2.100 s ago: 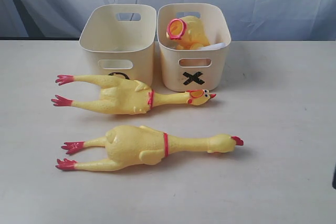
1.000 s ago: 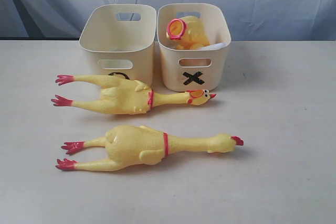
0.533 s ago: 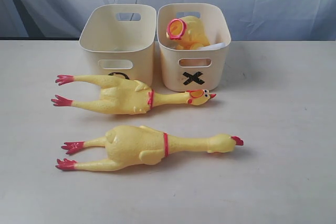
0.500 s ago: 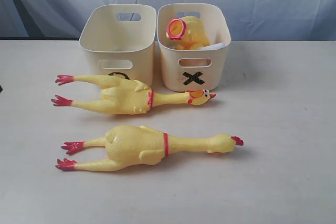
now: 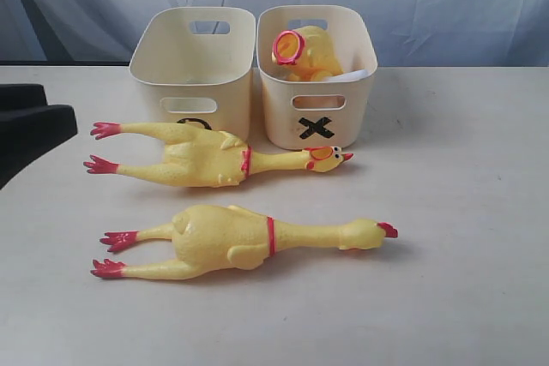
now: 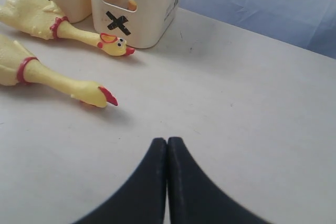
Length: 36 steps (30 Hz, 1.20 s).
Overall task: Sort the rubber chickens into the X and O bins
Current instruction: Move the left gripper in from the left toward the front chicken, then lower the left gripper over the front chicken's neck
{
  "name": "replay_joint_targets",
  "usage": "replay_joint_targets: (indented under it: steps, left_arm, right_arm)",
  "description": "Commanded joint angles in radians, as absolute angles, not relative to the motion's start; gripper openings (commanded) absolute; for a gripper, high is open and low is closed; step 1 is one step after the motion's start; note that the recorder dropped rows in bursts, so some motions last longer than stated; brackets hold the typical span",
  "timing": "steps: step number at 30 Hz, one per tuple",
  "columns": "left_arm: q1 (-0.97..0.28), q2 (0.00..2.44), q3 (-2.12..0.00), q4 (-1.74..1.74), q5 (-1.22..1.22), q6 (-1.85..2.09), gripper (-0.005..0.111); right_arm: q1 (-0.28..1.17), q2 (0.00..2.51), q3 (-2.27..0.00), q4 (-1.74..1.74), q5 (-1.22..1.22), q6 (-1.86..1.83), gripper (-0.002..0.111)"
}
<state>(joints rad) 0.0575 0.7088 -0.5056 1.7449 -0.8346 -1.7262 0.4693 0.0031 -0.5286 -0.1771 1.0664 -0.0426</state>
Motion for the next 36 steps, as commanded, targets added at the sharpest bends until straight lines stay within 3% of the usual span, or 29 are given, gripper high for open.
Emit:
replay_joint_targets:
  steps: [1, 11, 19, 28, 36]
  left_arm:
    - [0.057, 0.812, -0.572, 1.744, -0.886, -1.691, 0.052]
    - [0.019, 1.013, -0.683, 1.744, -0.847, -1.676, 0.049]
    - [-0.276, 1.068, -0.689, 1.744, -0.583, -1.694, 0.025]
    - [-0.571, 1.152, -0.689, 1.744, -0.261, -1.775, 0.025]
    - [-0.679, 1.278, -0.749, 1.744, -0.241, -1.780, 0.025]
  right_arm:
    - [0.470, 0.000, -0.525, -0.167, 1.060, -0.040, 0.000]
    - [0.470, 0.000, -0.525, -0.167, 1.060, -0.029, 0.000]
    - [0.470, 0.000, -0.525, -0.167, 1.060, -0.029, 0.000]
    - [0.470, 0.000, -0.525, -0.167, 1.062, -0.027, 0.000]
    - [0.470, 0.000, -0.525, -0.167, 1.062, -0.027, 0.000]
